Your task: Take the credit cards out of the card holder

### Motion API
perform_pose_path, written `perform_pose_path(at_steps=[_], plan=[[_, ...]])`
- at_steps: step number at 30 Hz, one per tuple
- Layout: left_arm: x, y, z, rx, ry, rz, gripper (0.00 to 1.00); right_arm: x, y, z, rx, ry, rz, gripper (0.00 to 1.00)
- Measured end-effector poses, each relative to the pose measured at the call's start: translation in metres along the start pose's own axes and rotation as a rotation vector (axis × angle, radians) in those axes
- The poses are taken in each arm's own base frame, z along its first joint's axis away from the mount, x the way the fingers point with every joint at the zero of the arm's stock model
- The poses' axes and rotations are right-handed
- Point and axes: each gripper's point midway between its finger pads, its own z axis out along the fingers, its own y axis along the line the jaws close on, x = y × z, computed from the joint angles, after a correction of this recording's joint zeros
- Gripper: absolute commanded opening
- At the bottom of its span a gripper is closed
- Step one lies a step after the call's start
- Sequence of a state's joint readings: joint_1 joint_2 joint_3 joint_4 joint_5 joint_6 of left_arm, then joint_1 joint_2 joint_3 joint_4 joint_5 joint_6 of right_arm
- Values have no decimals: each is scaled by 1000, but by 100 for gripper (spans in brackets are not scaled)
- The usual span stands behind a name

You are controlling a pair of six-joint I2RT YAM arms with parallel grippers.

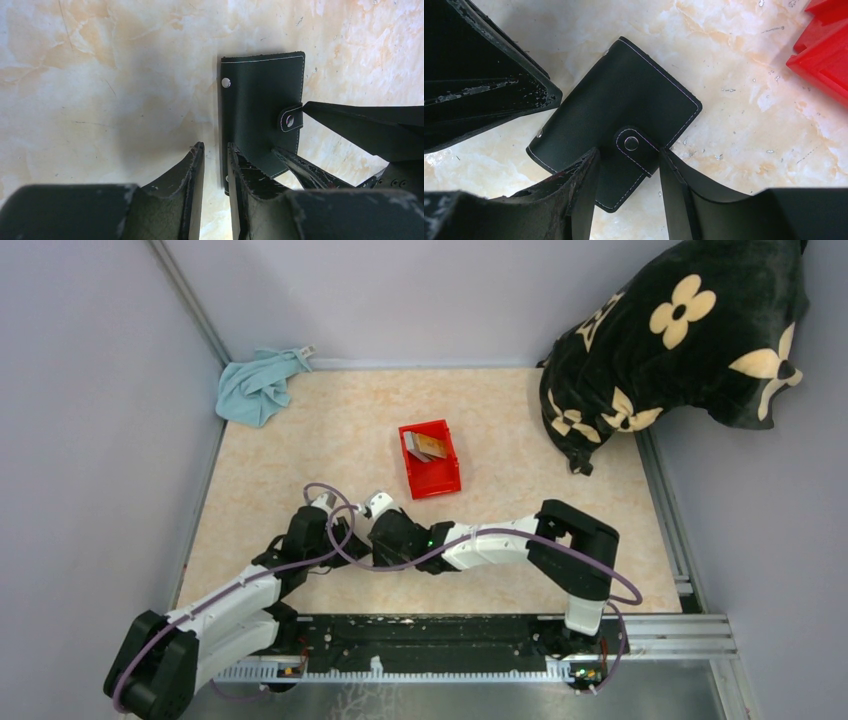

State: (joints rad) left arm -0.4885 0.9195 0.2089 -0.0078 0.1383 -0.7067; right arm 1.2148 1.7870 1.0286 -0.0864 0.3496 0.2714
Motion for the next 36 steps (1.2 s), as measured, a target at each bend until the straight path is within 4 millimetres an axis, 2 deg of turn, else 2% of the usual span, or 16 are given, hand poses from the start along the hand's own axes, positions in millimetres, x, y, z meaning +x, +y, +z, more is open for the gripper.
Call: perform_pose_path(at_steps=[2, 4, 11, 18, 24, 31, 32, 33, 34, 36], plan=[[0, 0, 0, 0, 0, 0, 30, 0, 0, 1, 1, -1, -3, 46], [0, 0, 0, 0, 1, 0, 30, -1, 1, 3, 1, -6, -5, 39], [0, 0, 0, 2, -2, 0, 30, -9, 1, 10, 29, -34, 21, 0], [-1, -1, 0, 4, -3, 1, 30, -10, -2, 11, 39, -38, 74, 0], [0, -2, -1, 12, 1, 1, 31, -11, -2, 10, -37, -57, 156, 0], [-2, -9, -2, 37, 1, 3, 31, -7, 8, 3, -133, -46, 183, 0], [-2, -9, -2, 38, 2, 3, 31, -6, 10, 2, -144, -42, 183, 5], [-2, -9, -3, 39, 3, 3, 31, -5, 11, 1, -151, -39, 182, 19], [-2, -9, -3, 39, 3, 3, 31, -4, 11, 1, -154, -36, 182, 27], [-2, -10, -3, 40, 3, 3, 32, -5, 11, 0, -154, -38, 176, 39]])
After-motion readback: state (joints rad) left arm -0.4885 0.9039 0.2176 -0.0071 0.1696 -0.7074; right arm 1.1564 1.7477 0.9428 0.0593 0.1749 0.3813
